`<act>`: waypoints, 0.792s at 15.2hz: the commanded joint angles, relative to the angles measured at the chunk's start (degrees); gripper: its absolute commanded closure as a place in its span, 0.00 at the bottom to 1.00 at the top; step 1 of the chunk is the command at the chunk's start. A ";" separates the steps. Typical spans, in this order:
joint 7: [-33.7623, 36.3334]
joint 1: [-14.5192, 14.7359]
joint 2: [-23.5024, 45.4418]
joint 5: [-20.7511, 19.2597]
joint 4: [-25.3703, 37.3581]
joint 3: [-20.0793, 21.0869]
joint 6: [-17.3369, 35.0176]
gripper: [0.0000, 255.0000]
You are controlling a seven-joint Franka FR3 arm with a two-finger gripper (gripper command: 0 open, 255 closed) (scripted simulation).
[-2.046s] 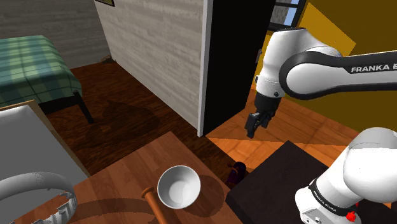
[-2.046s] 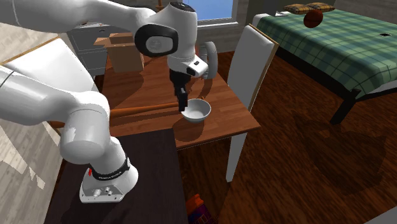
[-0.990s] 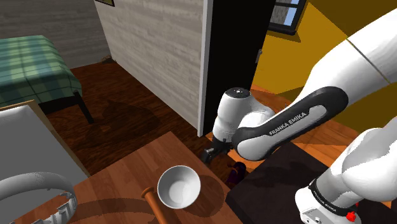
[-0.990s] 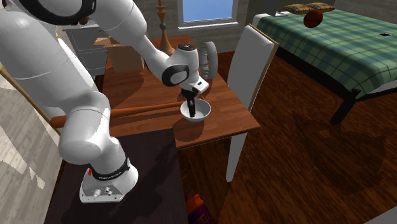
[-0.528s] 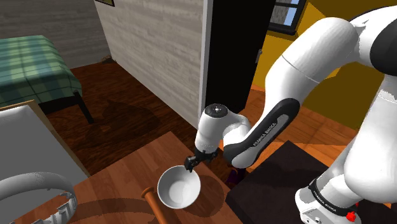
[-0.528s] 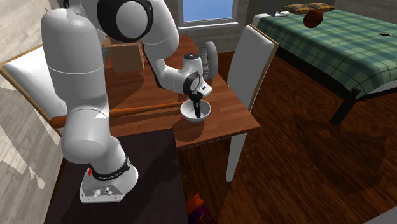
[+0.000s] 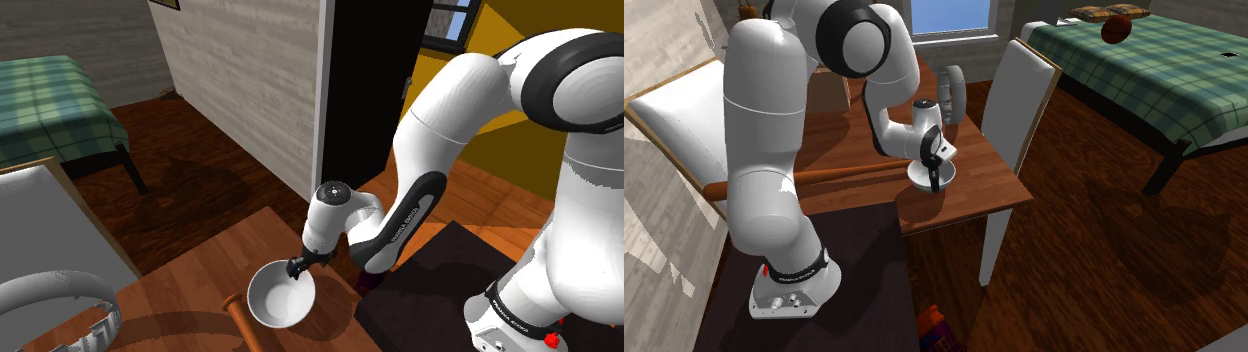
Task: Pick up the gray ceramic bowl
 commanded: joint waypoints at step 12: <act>1.01 1.16 1.04 -1.16 0.22 -1.36 0.94 1.00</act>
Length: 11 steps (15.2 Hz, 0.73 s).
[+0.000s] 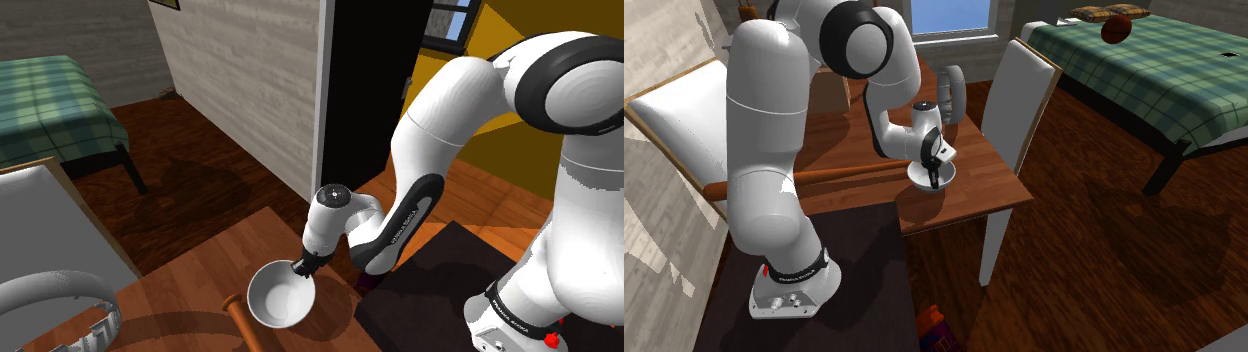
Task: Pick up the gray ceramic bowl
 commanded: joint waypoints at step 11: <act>-8.43 -8.25 -9.22 10.70 -2.38 10.40 -6.91 1.00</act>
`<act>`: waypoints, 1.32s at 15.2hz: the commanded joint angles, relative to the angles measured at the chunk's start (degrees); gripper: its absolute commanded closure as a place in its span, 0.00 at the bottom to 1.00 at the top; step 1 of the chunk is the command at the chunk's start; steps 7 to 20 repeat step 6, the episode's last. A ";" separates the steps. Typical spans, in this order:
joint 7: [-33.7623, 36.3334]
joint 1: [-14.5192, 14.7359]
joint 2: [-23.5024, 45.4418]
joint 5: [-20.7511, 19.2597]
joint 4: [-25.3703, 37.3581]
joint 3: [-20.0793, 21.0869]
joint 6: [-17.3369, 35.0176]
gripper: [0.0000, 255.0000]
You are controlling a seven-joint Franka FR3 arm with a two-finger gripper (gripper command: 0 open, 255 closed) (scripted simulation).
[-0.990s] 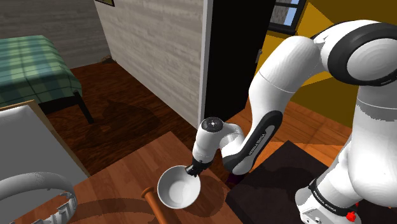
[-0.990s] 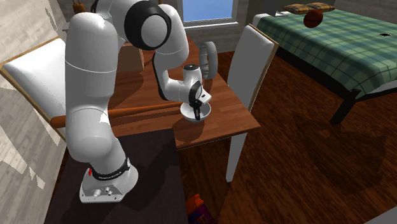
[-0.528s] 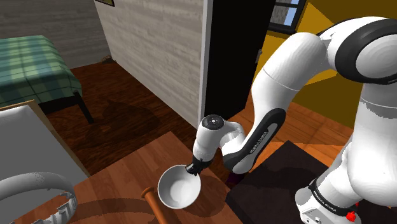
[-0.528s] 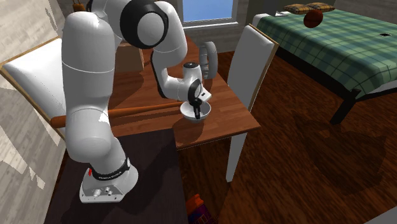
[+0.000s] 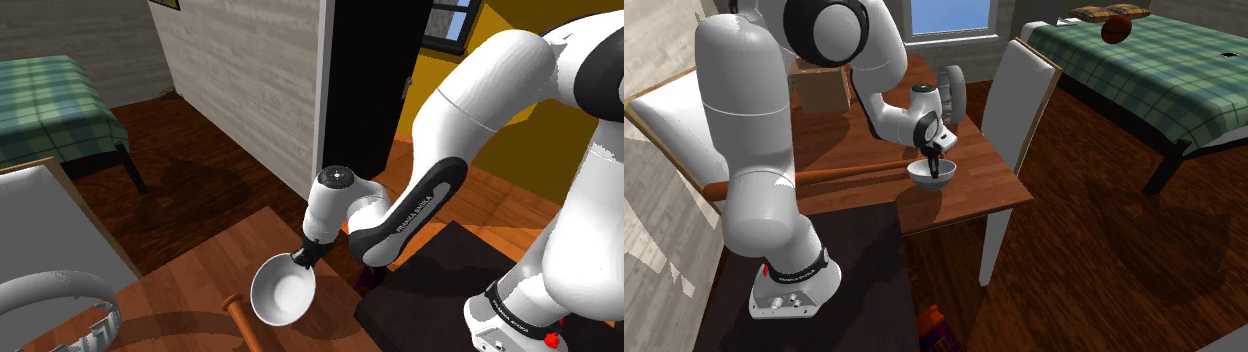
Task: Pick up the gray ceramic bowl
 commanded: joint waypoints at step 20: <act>-4.80 -3.04 -4.54 6.37 -0.61 4.12 -3.42 1.00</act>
